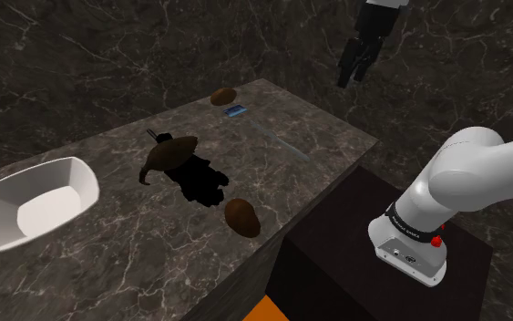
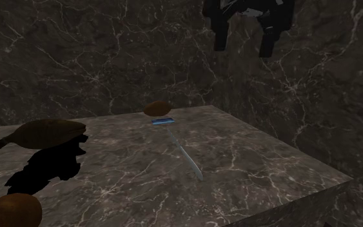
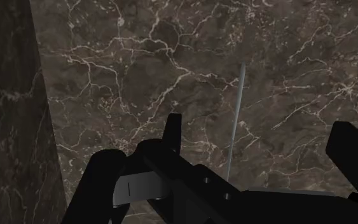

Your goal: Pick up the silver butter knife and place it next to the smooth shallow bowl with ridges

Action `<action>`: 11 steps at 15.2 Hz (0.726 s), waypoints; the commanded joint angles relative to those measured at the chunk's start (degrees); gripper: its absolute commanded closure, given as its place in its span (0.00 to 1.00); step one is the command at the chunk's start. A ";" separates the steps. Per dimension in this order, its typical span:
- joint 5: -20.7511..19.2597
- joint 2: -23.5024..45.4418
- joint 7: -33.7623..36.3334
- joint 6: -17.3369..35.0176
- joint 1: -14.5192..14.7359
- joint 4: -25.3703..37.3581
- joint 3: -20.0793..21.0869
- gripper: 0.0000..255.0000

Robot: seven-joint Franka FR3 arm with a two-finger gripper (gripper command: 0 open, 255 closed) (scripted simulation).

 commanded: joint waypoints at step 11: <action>0.46 15.61 4.80 19.17 0.71 -4.53 6.32 0.00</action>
